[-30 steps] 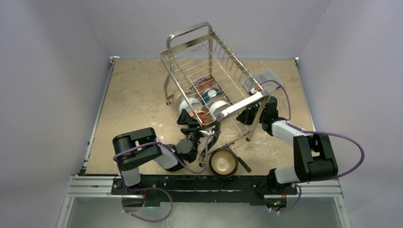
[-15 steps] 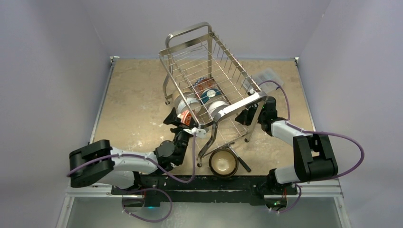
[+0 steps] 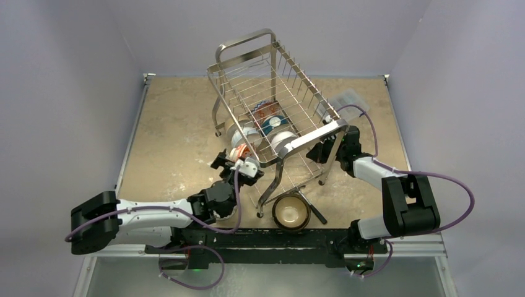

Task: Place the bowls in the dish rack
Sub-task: Adjust the bowl in the dish rack.

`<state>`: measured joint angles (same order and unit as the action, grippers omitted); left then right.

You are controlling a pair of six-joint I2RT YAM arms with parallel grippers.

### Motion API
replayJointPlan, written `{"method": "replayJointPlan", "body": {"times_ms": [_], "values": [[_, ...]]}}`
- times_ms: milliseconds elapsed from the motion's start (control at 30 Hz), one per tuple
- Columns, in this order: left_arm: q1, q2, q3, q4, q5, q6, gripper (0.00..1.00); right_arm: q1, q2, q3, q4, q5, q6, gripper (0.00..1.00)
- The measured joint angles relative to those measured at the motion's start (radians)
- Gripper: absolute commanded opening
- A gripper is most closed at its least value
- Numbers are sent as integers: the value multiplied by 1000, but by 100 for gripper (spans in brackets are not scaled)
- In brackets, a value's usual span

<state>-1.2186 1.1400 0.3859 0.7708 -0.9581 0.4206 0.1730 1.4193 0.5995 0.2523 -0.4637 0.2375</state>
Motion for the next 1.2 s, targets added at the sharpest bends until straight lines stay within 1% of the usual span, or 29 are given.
{"method": "replayJointPlan", "body": {"times_ms": [100, 200, 367, 467, 633, 733, 867, 1000, 1200], "values": [[5, -60, 16, -133, -7, -180, 95, 0, 0, 0, 0, -1, 0, 0], [31, -107, 55, -296, -5, -392, 92, 0, 0, 0, 0, -1, 0, 0], [138, -107, 178, -568, 71, -725, 92, 0, 0, 0, 0, -2, 0, 0], [200, -86, 240, -684, 133, -856, 93, 0, 0, 0, 0, -2, 0, 0], [276, -42, 288, -807, 238, -961, 94, 0, 1, 0, 1, -2, 0, 0], [349, -15, 301, -847, 326, -989, 93, 0, 1, 0, 1, -3, 0, 0], [428, 14, 307, -864, 424, -1004, 90, 0, 1, 0, 1, -3, 0, 0], [466, 28, 307, -849, 523, -1003, 85, 0, 1, 0, 1, -3, 0, 0], [479, 64, 308, -832, 616, -1003, 82, 0, 1, 0, 1, -3, 1, 0]]}}
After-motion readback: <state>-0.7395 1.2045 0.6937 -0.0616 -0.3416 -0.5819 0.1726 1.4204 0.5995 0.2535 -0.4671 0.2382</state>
